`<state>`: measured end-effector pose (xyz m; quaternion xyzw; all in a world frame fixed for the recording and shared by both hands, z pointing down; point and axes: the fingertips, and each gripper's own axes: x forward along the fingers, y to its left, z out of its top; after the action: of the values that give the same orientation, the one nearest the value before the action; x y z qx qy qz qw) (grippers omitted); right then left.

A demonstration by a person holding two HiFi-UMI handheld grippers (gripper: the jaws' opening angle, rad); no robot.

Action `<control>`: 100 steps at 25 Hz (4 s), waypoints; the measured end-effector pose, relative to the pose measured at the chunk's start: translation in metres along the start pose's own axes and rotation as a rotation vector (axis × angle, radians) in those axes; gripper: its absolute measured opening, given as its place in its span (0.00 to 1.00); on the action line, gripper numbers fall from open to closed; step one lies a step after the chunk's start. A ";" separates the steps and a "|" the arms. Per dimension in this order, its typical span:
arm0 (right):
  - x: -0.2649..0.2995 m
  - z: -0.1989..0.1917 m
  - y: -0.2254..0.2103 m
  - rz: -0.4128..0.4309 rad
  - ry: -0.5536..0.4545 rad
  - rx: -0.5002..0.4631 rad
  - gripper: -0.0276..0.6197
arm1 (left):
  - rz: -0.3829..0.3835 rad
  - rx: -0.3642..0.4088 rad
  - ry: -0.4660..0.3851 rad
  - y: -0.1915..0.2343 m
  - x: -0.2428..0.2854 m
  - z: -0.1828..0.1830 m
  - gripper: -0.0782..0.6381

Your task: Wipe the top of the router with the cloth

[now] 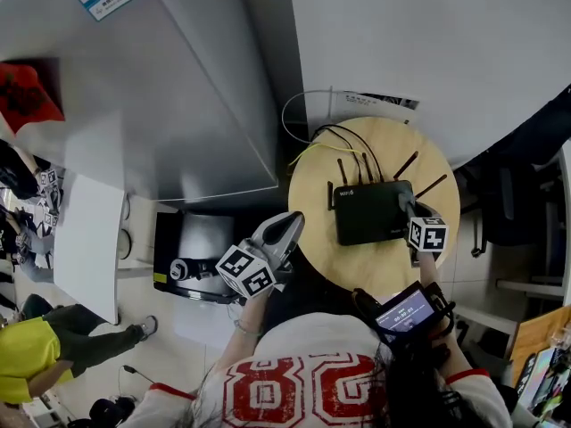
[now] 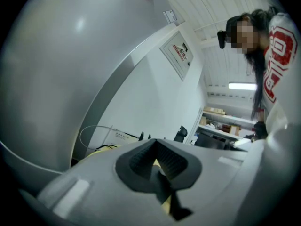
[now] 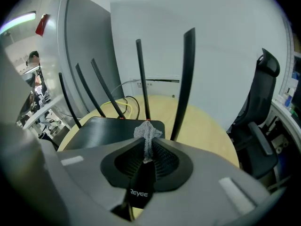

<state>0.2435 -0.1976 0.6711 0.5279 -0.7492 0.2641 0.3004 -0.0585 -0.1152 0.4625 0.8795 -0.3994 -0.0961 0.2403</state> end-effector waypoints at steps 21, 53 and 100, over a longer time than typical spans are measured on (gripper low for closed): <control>-0.004 0.000 0.191 0.358 -0.020 -0.140 0.11 | -0.014 -0.005 0.003 0.000 -0.007 -0.008 0.10; -0.022 -0.021 -0.011 -0.002 -0.009 0.049 0.11 | -0.035 -0.008 0.009 -0.002 -0.004 -0.014 0.10; -0.048 -0.047 -0.013 -0.030 -0.025 0.114 0.11 | -0.084 -0.028 0.023 -0.011 -0.004 -0.018 0.10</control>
<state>0.2762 -0.1373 0.6690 0.5585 -0.7287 0.2953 0.2644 -0.0476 -0.0996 0.4721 0.8930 -0.3582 -0.1015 0.2528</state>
